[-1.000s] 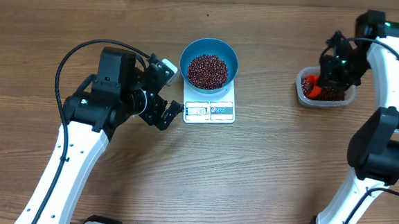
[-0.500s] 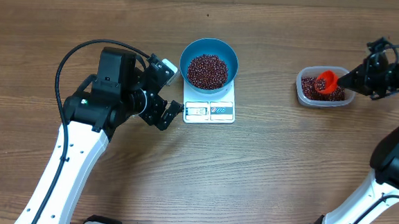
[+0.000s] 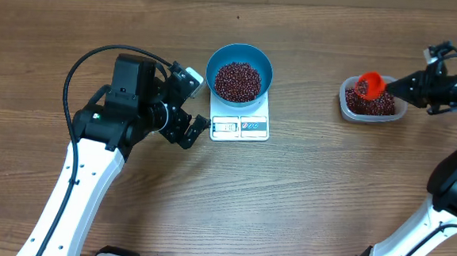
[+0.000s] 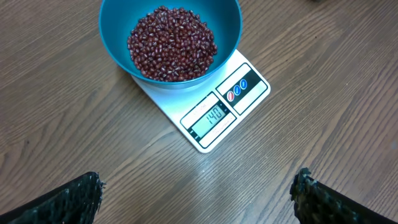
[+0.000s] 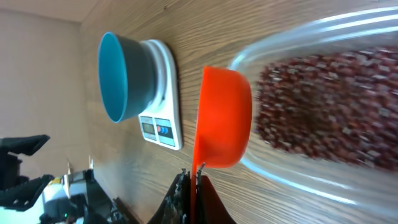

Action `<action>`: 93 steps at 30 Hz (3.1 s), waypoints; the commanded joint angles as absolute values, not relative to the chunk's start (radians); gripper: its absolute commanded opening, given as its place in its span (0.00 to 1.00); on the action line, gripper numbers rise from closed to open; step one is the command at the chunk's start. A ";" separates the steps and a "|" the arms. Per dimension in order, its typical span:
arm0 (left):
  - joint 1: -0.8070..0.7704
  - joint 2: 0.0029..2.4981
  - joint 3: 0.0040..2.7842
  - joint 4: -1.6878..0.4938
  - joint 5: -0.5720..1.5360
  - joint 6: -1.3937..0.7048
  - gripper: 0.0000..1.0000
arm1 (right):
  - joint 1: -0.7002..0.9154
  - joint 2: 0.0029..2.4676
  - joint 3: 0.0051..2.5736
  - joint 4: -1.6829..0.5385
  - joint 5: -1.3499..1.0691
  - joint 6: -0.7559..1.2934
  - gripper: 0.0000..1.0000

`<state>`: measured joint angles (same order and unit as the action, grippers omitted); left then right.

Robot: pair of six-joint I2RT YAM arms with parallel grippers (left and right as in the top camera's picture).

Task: Scoop item into bowl and weigh 150g on scale
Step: 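Lift the filled scoop and carry it toward the teal bowl, then tip the orange scoop over the teal bowl with the right gripper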

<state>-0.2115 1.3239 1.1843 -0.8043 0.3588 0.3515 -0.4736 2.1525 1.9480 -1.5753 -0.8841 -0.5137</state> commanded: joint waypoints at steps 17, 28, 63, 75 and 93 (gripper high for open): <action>-0.210 1.320 1.194 -0.804 0.356 0.374 1.00 | -0.122 2.155 2.130 -1.574 -1.007 -0.459 0.04; -0.210 1.320 1.194 -0.805 0.356 0.374 1.00 | 0.115 2.155 2.221 -1.360 -0.731 -0.257 0.04; -0.210 1.320 1.194 -0.804 0.356 0.374 0.99 | 0.269 2.155 2.280 -1.303 -0.557 -0.314 0.04; -0.210 1.320 1.194 -0.804 0.355 0.374 1.00 | 0.251 2.155 2.280 -1.317 -0.587 -0.315 0.04; -0.210 1.320 1.194 -0.804 0.356 0.374 1.00 | 0.252 2.155 2.280 -1.311 -0.587 -0.314 0.04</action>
